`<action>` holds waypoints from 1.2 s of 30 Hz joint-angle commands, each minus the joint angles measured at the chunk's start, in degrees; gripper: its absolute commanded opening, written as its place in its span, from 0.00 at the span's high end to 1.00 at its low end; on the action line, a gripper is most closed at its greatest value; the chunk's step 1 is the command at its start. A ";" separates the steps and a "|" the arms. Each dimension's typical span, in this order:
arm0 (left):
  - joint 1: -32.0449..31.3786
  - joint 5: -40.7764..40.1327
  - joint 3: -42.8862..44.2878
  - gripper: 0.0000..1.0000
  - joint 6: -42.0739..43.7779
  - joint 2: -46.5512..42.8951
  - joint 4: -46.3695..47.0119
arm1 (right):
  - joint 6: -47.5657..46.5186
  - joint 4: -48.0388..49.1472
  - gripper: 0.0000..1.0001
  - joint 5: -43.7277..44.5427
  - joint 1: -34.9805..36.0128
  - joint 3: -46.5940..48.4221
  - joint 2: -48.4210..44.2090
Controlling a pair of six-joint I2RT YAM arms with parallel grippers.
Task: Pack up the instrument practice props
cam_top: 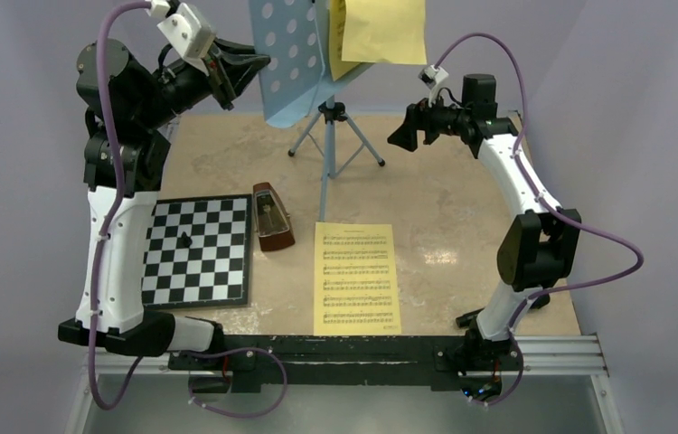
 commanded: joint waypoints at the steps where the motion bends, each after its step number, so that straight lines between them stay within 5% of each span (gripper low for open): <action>1: 3.94 8.25 -0.09 0.86 -4.62 2.62 9.41 | 1.21 2.35 0.14 0.33 0.53 0.09 -2.25; 4: 5.39 10.39 0.92 1.00 -6.38 5.10 12.98 | 1.20 2.27 0.14 0.36 0.65 -0.61 -2.80; 15: 11.86 18.19 11.69 1.00 -10.91 16.32 20.42 | -0.42 0.99 0.14 0.71 0.77 -2.94 -5.55; 28: 20.66 28.88 9.83 1.00 -16.64 17.17 30.10 | -8.89 -5.66 0.14 1.19 0.57 -2.14 -7.96; 36: 21.99 26.84 11.62 1.00 -16.08 18.81 29.99 | -11.83 -8.35 0.14 0.75 -0.19 -2.26 -13.26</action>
